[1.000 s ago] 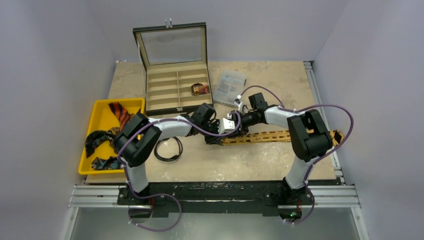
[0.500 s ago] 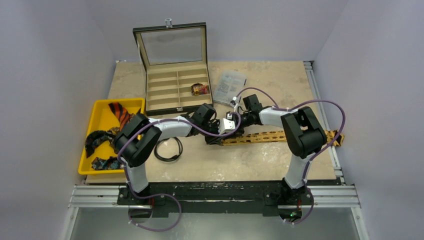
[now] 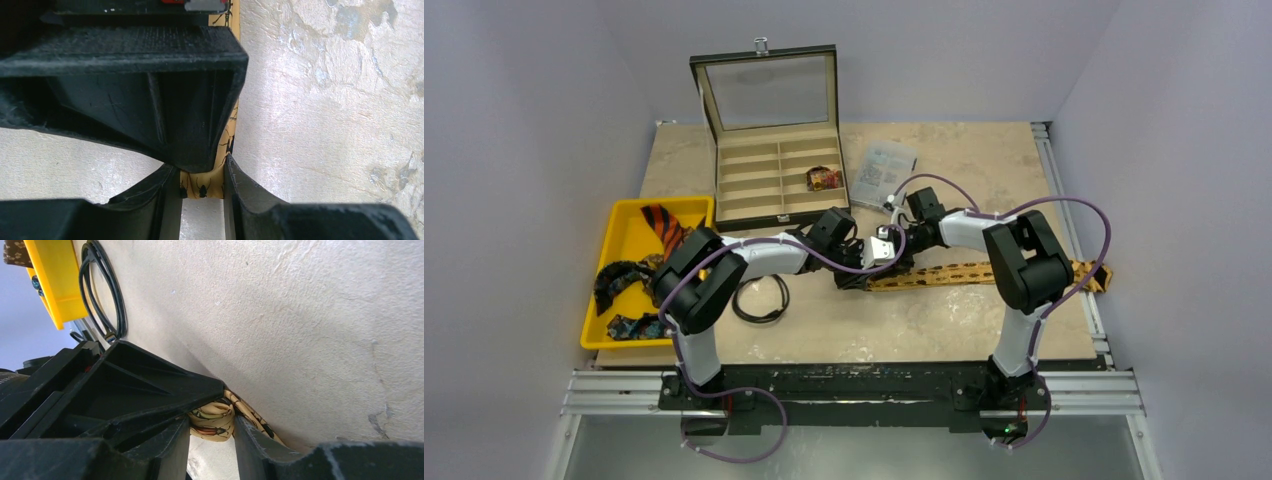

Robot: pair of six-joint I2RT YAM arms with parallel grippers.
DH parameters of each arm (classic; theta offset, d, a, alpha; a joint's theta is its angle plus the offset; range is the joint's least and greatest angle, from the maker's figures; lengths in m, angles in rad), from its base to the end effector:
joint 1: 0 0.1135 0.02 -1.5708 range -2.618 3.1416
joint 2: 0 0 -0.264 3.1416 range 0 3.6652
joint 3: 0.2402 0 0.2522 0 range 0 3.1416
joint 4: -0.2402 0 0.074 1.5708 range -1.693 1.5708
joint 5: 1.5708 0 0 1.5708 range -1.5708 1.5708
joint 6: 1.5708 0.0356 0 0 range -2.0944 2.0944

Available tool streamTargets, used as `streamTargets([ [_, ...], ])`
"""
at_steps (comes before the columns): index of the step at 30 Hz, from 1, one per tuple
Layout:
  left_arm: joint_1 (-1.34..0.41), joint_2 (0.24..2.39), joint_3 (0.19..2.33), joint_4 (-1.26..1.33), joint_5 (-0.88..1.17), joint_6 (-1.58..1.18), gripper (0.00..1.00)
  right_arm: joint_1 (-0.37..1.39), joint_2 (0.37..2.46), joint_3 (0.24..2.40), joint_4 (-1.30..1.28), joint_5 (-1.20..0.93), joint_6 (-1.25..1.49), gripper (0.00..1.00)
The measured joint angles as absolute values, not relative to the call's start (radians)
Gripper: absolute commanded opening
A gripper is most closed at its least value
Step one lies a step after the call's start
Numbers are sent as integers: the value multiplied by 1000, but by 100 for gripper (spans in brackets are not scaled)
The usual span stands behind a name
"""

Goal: Roll the ties
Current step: Roll the tie at the center of the board.

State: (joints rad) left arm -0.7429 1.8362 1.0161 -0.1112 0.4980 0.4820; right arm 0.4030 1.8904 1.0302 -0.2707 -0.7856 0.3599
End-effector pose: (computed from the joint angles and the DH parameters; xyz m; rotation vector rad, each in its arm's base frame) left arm 0.2559 -0.2581 0.1456 1.5949 1.9072 -0.7313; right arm 0.3125 0.1606 0.1279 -0.3138 2.7428 1.2859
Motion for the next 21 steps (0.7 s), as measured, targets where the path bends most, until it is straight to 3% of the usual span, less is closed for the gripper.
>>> streamTargets([
  [4,-743,1836,1016,-111,497,482,16,411,1890,1034,-270,-790,360,6],
  [6,-743,1836,1016,-111,497,482,17,414,1890,1039,-271,-801,356,0],
  [10,-743,1837,1015,-110,497,481,18,414,1891,1045,-289,-806,329,0],
  [15,-743,1836,1005,-89,498,463,50,413,1904,1057,-307,-815,267,0],
  [18,-735,1817,948,1,521,444,61,405,1931,1058,-311,-837,241,0],
  [21,-714,1771,828,154,568,403,64,390,1950,1058,-312,-868,219,0],
])
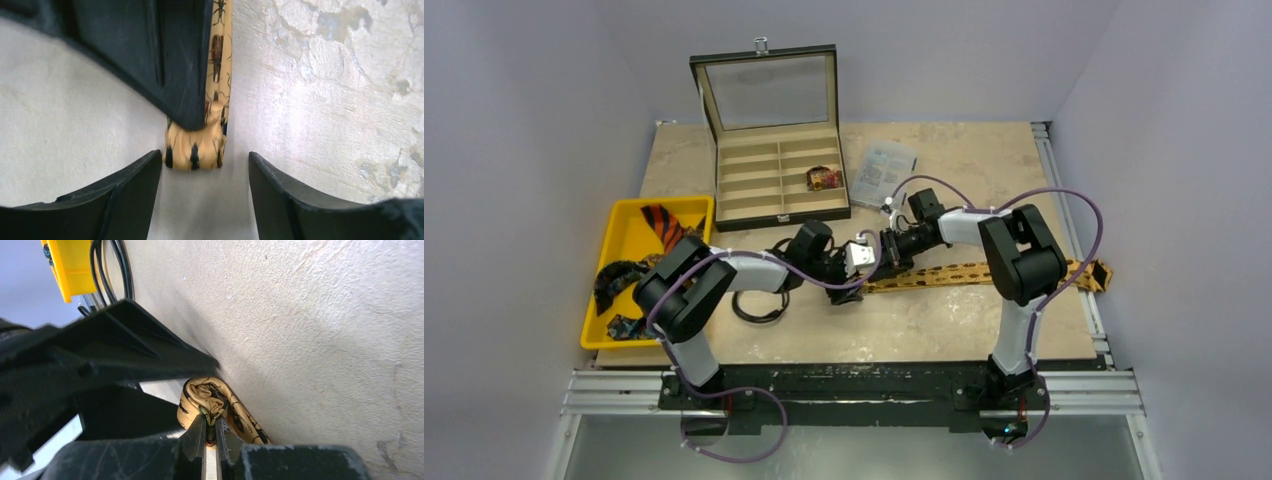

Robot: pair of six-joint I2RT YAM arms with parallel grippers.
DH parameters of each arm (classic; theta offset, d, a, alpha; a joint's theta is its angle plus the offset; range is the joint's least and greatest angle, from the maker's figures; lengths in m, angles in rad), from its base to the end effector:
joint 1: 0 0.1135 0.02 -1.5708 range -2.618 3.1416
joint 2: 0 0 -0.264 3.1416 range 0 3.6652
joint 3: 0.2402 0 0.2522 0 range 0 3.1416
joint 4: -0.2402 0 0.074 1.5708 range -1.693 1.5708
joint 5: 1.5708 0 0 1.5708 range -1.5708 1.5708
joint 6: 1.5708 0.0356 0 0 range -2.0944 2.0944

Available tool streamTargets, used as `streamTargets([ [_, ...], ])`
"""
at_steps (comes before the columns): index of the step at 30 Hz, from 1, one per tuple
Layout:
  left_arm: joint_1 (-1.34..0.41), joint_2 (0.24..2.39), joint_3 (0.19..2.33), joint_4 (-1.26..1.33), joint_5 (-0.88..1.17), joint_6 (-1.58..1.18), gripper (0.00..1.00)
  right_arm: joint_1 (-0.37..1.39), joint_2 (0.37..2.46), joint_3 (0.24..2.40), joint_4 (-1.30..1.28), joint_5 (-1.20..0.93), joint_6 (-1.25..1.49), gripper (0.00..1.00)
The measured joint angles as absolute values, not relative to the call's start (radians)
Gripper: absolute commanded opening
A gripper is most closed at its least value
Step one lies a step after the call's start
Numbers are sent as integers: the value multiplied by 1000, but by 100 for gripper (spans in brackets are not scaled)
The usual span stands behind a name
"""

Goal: Roll the ties
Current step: Roll the tie at the center of the board.

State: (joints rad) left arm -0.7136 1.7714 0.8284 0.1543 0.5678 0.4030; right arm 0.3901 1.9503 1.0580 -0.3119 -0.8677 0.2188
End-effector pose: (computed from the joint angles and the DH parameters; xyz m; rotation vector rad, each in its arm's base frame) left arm 0.2433 -0.2359 0.1354 1.4727 1.8285 -0.8206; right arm 0.3162 0.1594 0.1151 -0.4695 2.7137 1.3652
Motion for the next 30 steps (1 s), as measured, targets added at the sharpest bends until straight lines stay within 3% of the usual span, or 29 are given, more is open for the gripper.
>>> streamTargets([
  [7,-636,1729,569,589,628,270,70,341,1988,1058,-332,-916,158,0],
  [17,-672,1871,546,916,662,173,65,324,1996,1053,-345,-933,130,0],
  [21,-695,1918,566,985,658,131,59,324,1993,1048,-337,-933,130,0],
  [30,-721,1938,634,918,607,152,31,324,1987,1041,-324,-934,122,0],
])
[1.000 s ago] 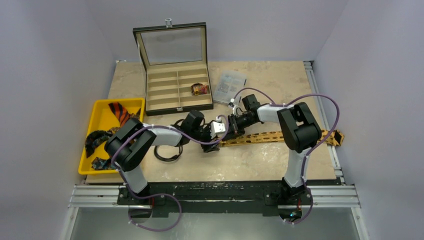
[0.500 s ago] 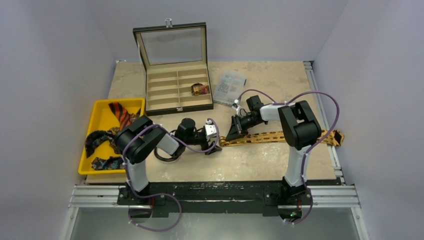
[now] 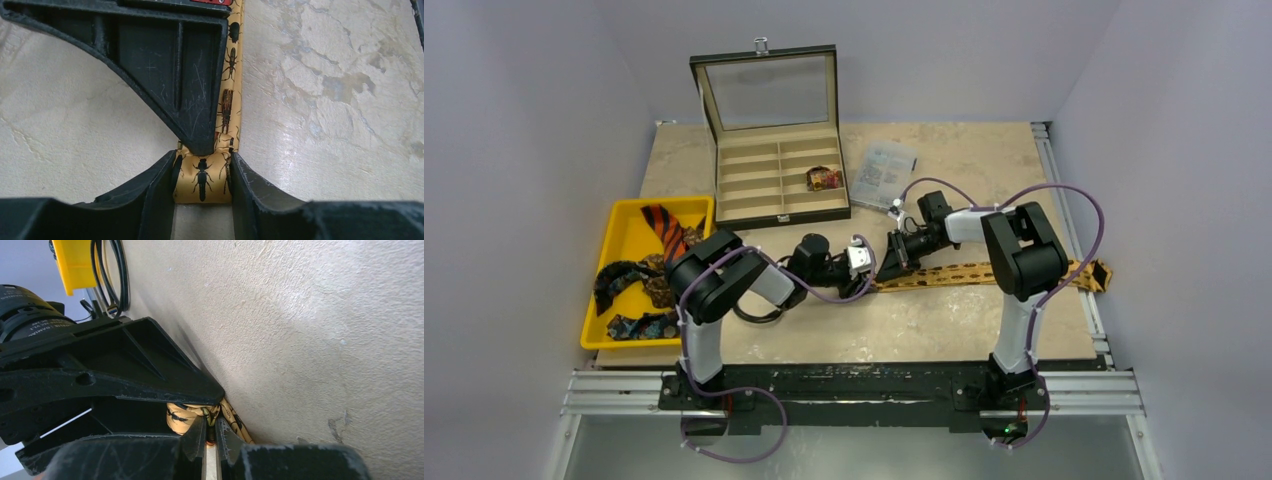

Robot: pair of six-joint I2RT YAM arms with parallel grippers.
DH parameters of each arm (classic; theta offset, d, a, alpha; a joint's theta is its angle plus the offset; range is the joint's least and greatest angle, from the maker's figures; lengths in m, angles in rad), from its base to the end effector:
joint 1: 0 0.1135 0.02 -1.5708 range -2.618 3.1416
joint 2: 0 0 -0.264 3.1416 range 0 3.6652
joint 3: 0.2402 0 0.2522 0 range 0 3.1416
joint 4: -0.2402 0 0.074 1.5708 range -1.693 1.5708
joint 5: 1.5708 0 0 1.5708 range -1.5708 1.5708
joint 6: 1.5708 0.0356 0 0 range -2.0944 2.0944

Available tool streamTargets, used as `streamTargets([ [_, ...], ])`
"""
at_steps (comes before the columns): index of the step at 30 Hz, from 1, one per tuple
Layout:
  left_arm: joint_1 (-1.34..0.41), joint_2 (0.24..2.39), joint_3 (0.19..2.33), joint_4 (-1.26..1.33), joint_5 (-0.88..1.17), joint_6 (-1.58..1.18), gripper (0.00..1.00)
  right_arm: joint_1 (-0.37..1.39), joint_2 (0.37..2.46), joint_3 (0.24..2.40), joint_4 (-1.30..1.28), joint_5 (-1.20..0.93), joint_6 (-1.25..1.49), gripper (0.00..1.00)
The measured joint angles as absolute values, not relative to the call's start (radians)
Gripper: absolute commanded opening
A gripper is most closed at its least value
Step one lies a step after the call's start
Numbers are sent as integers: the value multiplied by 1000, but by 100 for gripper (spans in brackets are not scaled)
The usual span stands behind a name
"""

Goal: Roll the ties
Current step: Roll the tie at the center of the board.

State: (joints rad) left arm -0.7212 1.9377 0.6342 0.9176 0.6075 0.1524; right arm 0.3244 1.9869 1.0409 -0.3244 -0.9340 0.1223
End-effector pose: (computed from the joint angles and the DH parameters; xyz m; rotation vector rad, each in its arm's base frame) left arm 0.2366 -0.2351 0.1007 1.2067 1.6047 -0.9621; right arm 0.3196 0.1377 0.1005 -0.4807 2.6842 1.4280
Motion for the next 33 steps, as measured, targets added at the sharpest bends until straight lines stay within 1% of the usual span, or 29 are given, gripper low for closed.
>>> streamTargets([
  [1,-723,1933,641,896,605,162,28,324,1985,1041,-324,-934,118,2],
  [2,-726,1925,650,866,602,180,24,323,1985,1041,-326,-934,111,9],
  [3,-729,1915,663,821,597,202,23,323,1983,1041,-327,-934,106,15],
  [4,-732,1908,674,786,593,215,21,323,1982,1041,-330,-935,100,19],
  [7,-746,1881,721,647,567,266,21,319,1970,1046,-355,-933,86,33],
  [10,-762,1856,752,539,533,324,21,308,1935,1051,-404,-912,68,44],
  [13,-774,1839,778,452,504,371,21,293,1891,1052,-461,-884,50,49],
  [20,-796,1824,836,310,452,429,22,282,1800,997,-430,-892,158,49],
  [24,-807,1822,853,272,432,439,23,309,1819,991,-365,-908,225,48],
  [27,-809,1822,863,253,425,439,23,323,1855,991,-331,-908,255,41],
  [28,-811,1822,865,249,423,439,23,326,1868,991,-323,-907,262,36],
  [29,-812,1822,867,244,421,439,23,327,1879,991,-318,-907,268,28],
  [30,-813,1822,868,242,418,439,23,327,1888,992,-315,-906,272,16],
  [31,-813,1822,869,240,418,438,23,327,1893,993,-316,-907,274,10],
  [32,-813,1822,870,239,417,438,24,326,1895,994,-318,-907,270,0],
  [33,-813,1822,870,237,416,438,25,327,1895,997,-322,-910,273,0],
])
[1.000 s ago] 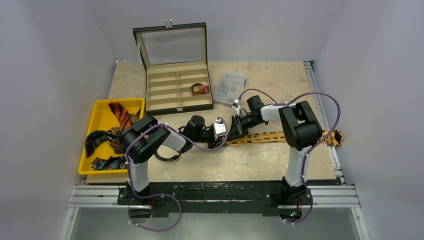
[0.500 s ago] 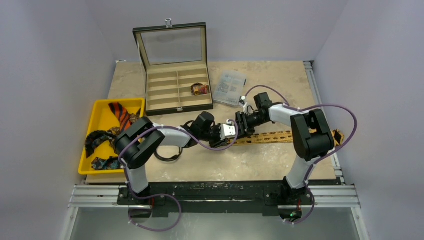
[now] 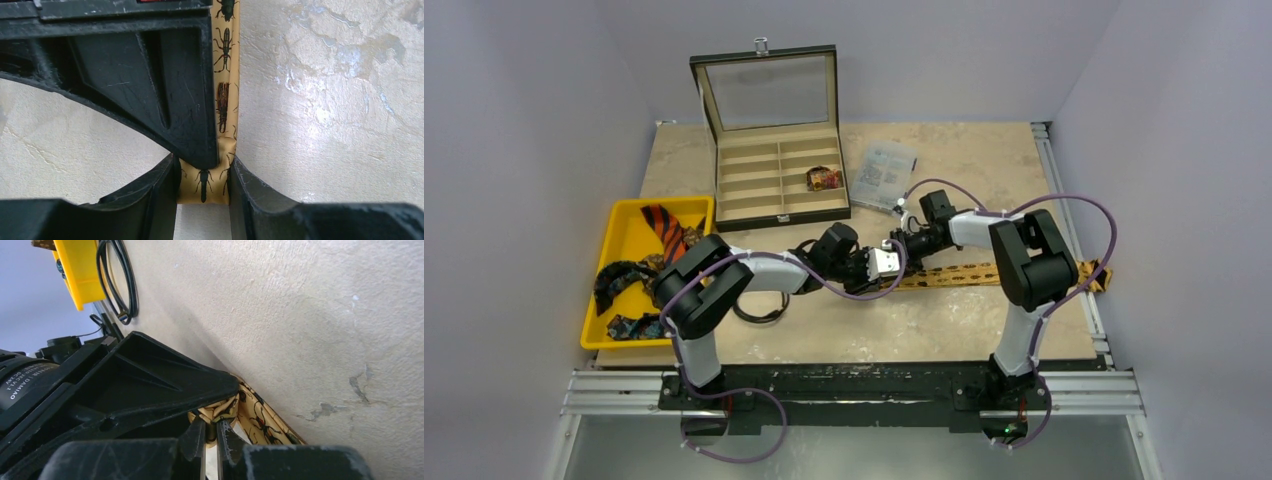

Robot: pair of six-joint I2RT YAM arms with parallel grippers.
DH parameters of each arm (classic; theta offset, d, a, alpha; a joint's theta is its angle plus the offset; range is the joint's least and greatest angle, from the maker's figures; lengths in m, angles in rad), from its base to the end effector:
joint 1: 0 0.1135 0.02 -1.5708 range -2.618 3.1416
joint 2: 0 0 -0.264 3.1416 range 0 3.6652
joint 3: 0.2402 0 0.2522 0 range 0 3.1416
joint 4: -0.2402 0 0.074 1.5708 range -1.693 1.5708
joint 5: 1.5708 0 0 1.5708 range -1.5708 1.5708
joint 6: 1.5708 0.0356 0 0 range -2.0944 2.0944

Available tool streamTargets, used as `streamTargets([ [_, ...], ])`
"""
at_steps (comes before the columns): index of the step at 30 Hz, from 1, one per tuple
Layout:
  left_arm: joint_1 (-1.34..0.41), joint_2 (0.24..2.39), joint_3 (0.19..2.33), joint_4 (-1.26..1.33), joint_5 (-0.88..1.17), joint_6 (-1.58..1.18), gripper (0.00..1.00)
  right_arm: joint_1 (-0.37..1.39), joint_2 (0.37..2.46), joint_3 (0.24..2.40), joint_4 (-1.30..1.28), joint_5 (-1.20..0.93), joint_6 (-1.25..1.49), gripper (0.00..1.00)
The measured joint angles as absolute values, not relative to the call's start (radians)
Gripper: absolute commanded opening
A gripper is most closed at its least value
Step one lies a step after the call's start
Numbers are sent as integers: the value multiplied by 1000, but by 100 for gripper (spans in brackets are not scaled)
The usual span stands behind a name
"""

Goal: Roll the ties
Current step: Roll the tie at the center of the board.

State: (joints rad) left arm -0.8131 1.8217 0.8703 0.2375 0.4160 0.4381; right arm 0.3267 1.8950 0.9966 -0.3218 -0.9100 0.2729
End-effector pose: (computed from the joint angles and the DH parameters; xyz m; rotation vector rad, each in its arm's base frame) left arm 0.2350 -0.2693 0.1348 1.5197 1.7267 -0.6697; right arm 0.3097 0.1346 0.1195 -0.3111 2.7333 1.4244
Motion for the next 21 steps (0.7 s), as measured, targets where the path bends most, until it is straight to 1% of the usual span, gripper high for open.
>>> streamTargets([
  [1,-813,1822,871,236,414,438,27,327,1895,1001,-329,-907,269,0],
  [5,-814,1822,873,234,416,437,47,326,1898,1012,-356,-899,228,0],
  [8,-800,1822,870,245,447,430,57,315,1917,1025,-389,-881,190,0],
  [10,-773,1821,850,273,492,413,60,297,1944,1041,-421,-882,170,0],
  [14,-710,1820,755,430,601,357,62,263,1979,1061,-476,-885,148,0],
  [18,-692,1821,676,580,643,326,62,254,1987,1073,-506,-881,133,0],
  [21,-693,1847,658,670,660,294,62,254,1988,1074,-508,-881,127,0],
])
